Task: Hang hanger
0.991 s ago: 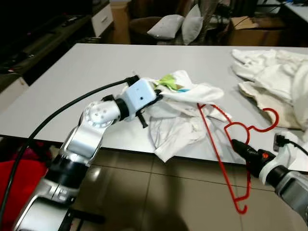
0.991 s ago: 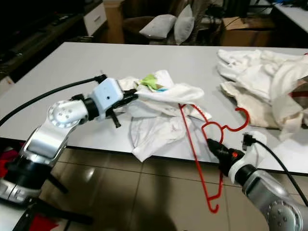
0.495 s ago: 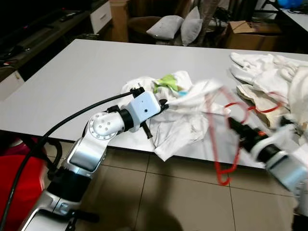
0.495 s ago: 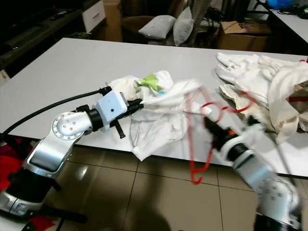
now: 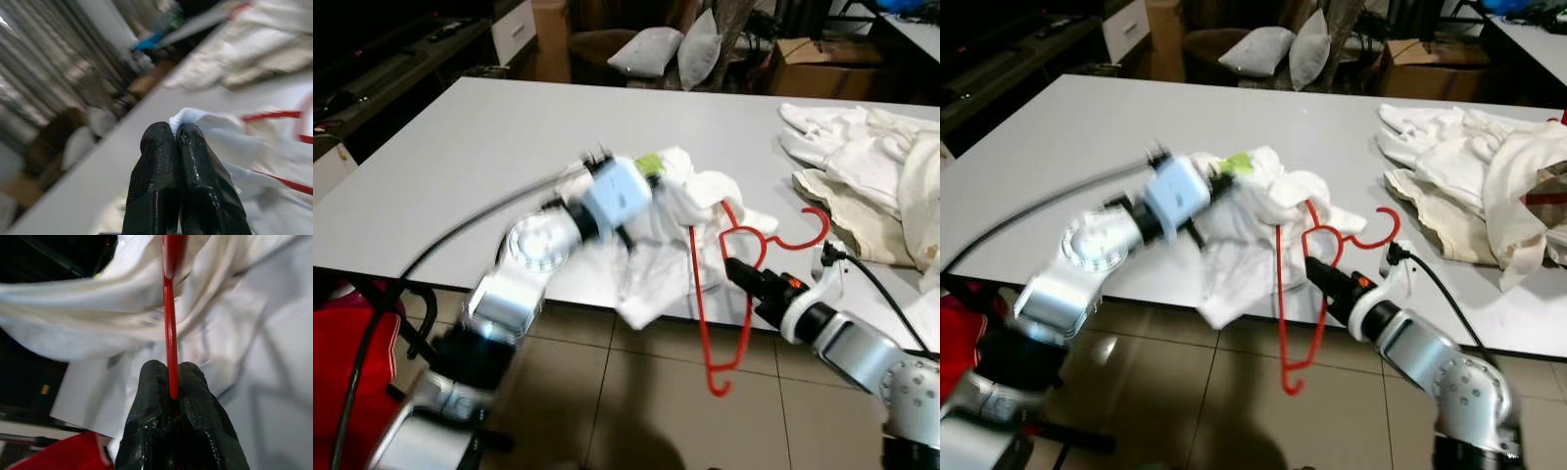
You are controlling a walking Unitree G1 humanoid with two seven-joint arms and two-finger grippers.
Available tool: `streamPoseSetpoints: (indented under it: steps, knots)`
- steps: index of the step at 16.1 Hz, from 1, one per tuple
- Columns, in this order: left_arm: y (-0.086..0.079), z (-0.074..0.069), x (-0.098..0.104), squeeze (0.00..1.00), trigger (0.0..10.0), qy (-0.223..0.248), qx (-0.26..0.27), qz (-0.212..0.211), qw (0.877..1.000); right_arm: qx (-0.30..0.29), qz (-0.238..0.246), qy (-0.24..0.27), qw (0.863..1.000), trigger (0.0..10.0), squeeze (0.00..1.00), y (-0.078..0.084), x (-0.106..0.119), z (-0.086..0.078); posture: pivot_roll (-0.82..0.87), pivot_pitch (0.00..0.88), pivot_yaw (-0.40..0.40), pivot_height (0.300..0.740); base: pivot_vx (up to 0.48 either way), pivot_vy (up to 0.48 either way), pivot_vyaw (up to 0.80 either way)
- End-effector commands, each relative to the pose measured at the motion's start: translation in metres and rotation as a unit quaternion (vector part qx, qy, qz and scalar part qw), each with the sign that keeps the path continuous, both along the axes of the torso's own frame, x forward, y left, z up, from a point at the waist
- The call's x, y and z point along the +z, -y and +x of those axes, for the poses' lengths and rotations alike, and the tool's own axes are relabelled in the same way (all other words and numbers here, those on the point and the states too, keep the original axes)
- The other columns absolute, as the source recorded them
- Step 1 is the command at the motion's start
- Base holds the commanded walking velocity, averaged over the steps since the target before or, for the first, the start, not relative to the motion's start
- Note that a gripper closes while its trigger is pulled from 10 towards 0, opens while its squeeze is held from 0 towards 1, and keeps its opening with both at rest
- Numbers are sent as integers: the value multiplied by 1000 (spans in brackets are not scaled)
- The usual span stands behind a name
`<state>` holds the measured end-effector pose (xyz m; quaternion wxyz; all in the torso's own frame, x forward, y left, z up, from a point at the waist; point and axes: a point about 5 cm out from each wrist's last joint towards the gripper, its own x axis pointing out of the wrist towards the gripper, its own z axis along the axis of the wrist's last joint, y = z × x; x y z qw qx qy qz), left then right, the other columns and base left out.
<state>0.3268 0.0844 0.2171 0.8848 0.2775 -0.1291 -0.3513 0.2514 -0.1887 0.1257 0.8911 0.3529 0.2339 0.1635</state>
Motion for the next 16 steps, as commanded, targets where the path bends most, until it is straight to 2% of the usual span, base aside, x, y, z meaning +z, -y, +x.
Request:
streamPoseSetpoints:
  steps: [1,2,4,5,6,7,9,11,12,14,15,16]
  knots:
    - [-5,3,10,0,0,27,12,-6,1000,1,-6,-3,1000,10000,0,1,1,-3,-29,0,20,740,0,0,0]
    - [-6,4,15,0,0,47,13,-4,999,0,-4,-5,1000,10000,0,3,1,-5,-30,0,22,740,0,0,0]
    - [-2,0,22,0,0,65,-11,-23,998,-3,-6,-3,1000,10000,0,6,0,-6,-33,0,27,740,0,0,0]
    - [2,-5,24,0,745,70,-33,-33,996,-9,-1,-1,1000,10000,0,8,0,-4,-32,0,29,740,0,0,0]
    - [9,-14,22,0,78,69,-83,-28,994,-17,12,5,1000,10000,0,10,2,0,-32,0,29,740,0,0,0]
    - [12,-17,21,0,0,65,-102,-26,992,-18,18,8,1000,10000,0,10,2,1,-32,0,29,740,0,0,0]
    - [15,-25,7,0,0,36,-136,5,990,-36,48,23,998,10000,0,11,8,8,-20,0,24,740,0,0,0]
    - [7,-21,-13,0,0,-5,-111,50,993,-73,57,39,995,10000,0,16,15,20,-20,0,24,740,0,0,0]
    - [2,-16,-24,0,0,-25,-87,67,994,-129,77,60,987,10000,0,26,22,33,-19,0,26,740,0,0,0]
    - [-1,-14,-33,0,0,-43,-71,72,994,-181,128,95,970,10000,0,32,34,45,-18,0,28,740,0,0,0]
    - [1,-14,-46,0,0,-66,-64,81,992,-210,204,113,949,10000,0,31,41,59,-18,0,34,740,0,0,0]
    - [2,-16,-50,0,0,-74,-67,85,991,-215,219,116,945,10000,0,30,41,62,-19,0,35,740,0,0,0]
